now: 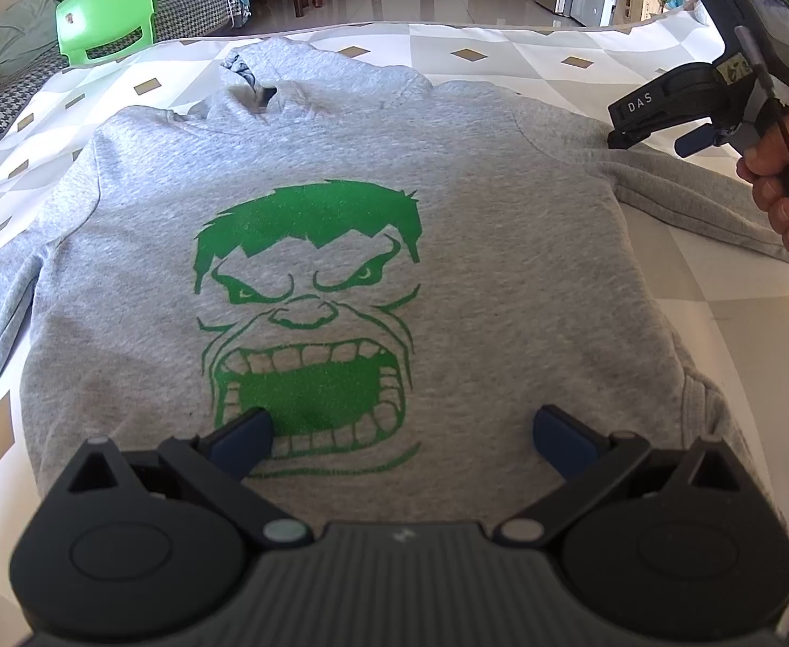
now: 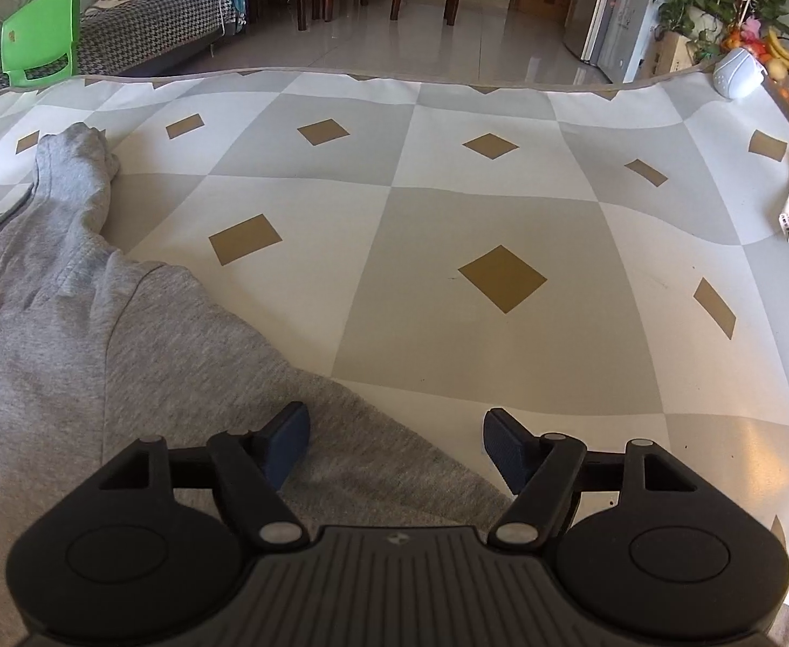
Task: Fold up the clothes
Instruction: 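Lift the right gripper and move it over the sweatshirt toward the hem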
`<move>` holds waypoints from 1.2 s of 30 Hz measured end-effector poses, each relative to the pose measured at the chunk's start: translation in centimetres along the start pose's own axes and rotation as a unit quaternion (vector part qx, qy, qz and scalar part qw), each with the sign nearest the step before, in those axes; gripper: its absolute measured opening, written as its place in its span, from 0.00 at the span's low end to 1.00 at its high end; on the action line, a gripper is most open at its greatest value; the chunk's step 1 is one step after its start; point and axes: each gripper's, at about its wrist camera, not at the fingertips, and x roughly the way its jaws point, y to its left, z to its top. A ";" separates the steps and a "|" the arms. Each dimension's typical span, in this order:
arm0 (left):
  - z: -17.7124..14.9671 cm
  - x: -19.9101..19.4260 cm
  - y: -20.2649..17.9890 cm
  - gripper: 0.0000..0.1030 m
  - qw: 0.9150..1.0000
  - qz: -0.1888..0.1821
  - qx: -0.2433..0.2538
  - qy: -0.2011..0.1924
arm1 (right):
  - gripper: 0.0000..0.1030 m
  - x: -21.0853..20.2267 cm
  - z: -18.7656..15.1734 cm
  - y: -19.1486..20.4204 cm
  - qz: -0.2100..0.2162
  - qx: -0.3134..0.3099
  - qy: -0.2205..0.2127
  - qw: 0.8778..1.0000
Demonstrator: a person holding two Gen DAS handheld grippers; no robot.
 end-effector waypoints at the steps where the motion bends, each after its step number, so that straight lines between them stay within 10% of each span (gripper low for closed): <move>1: 0.0 0.0 0.0 1.00 1.000 -0.001 0.001 -0.001 | 0.68 0.1 0.0 0.1 -0.004 -0.001 -0.002 1.000; 25: 0.3 0.1 -0.2 1.00 1.000 -0.003 -0.002 0.007 | 0.73 -0.1 0.9 2.1 -0.058 -0.035 -0.008 0.998; 36: -0.3 -0.8 0.2 1.00 0.999 -0.005 0.002 0.037 | 0.73 -3.2 0.0 2.9 0.049 -0.007 0.028 0.998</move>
